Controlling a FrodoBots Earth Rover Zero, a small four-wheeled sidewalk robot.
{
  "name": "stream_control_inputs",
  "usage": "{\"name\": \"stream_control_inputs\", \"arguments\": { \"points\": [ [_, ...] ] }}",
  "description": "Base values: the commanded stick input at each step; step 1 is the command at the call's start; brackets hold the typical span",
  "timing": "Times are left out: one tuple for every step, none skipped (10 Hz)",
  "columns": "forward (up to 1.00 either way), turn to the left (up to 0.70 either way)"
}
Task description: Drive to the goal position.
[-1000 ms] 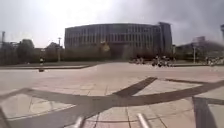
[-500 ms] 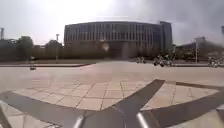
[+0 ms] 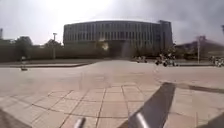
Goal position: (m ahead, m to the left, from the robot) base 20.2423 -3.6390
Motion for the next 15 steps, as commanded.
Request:
{"name": "stream_control_inputs", "arguments": {
  "points": [
    [1.00,0.00],
    [1.00,0.00],
    [1.00,0.00],
    [1.00,0.00],
    [1.00,0.00],
    [1.00,0.00],
    [1.00,0.00],
    [1.00,0.00],
    [1.00,0.00],
    [1.00,0.00],
    [1.00,0.00],
    [1.00,0.00],
    [1.00,0.00],
    [1.00,0.00],
    [1.00,0.00]
  ]
}}
